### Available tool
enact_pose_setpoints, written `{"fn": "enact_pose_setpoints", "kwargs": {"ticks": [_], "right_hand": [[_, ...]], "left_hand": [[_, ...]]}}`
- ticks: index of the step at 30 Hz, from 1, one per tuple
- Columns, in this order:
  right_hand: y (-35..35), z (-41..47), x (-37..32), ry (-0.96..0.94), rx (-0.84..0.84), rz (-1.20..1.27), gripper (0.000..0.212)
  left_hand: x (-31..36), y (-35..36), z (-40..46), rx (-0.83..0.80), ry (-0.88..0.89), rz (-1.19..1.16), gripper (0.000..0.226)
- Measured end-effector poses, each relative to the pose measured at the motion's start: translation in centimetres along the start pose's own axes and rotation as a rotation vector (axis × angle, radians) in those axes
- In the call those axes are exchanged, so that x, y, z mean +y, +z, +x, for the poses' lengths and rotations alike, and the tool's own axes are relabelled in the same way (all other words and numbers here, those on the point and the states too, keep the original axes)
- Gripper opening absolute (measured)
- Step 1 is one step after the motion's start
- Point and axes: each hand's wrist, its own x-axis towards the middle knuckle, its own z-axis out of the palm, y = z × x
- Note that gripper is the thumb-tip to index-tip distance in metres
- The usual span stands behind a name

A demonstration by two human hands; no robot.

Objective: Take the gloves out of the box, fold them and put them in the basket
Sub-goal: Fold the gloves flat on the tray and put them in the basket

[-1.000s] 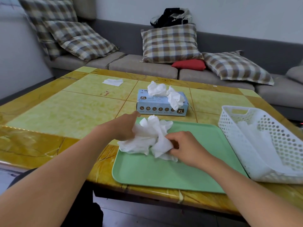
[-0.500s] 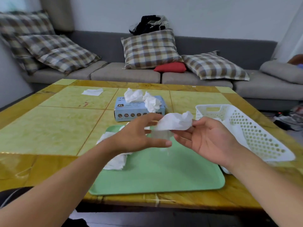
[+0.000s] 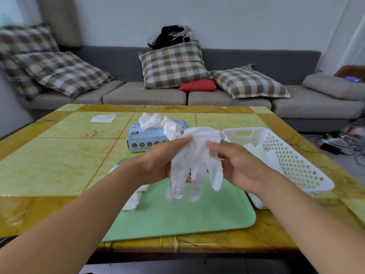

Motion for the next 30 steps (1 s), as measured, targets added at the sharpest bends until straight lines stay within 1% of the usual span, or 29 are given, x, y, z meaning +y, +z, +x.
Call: {"fn": "enact_pose_setpoints", "kwargs": {"ticks": [2,3,6,9,11,12,14,15,17,18,20,21,24,27,28,30], "right_hand": [[-0.1,-0.3,-0.6,-0.033,0.035,0.002,0.03],[-0.2,-0.5,-0.8,-0.028,0.027,-0.019,0.029],[-0.1,-0.9,-1.1,0.027,-0.021,-0.09,0.035],[0.3,-0.8,-1.1,0.051,-0.076,-0.039,0.04],[0.4,-0.2,-1.3,0.042,-0.051,-0.004,0.039],[0.4,0.2,-1.4,0.039,-0.027,-0.007,0.038],[0.4,1.2,-1.5,0.019,0.001,-0.045,0.035],[0.3,1.7,-1.6,0.001,0.006,-0.065,0.036],[0.2,2.5,-1.8,-0.021,0.016,-0.074,0.044],[0.2,2.7,-1.9,-0.022,0.008,-0.058,0.05],[0.1,3.0,-2.1,-0.026,-0.041,-0.022,0.06],[0.0,3.0,-2.2,-0.019,-0.063,-0.019,0.062],[-0.5,2.9,-2.3,0.076,-0.084,-0.083,0.055],[-0.4,3.6,-2.1,0.246,-0.025,-0.175,0.047],[-0.3,4.0,-2.2,0.259,-0.004,-0.182,0.039],[0.2,5.1,-3.1,0.184,0.04,-0.187,0.02]], "left_hand": [[-0.1,-0.7,-0.2,-0.051,-0.013,0.064,0.041],[-0.1,-1.1,-0.2,-0.057,0.006,0.104,0.04],[0.2,-1.4,-0.2,-0.052,0.09,0.167,0.032],[0.7,-1.0,0.2,-0.033,0.14,0.253,0.023],[1.1,-1.1,0.9,-0.007,0.152,0.254,0.007],[1.3,-1.2,1.2,0.007,0.149,0.233,0.006],[1.7,-1.4,1.9,0.018,0.134,0.197,0.016],[1.9,-1.4,2.2,0.03,0.12,0.193,0.024],[2.3,-1.6,2.7,0.048,0.062,0.174,0.043],[2.4,-1.8,2.9,0.032,0.019,0.155,0.049],[2.5,-2.1,3.1,-0.026,-0.048,0.149,0.057],[2.5,-2.3,3.3,-0.032,-0.06,0.159,0.058],[2.1,-2.6,3.4,0.015,-0.04,0.132,0.039],[2.2,-2.7,3.2,0.042,-0.06,0.107,0.033],[2.4,-2.8,3.6,0.061,-0.072,0.144,0.033],[3.4,-2.8,4.1,0.132,-0.037,0.237,0.038]]}}
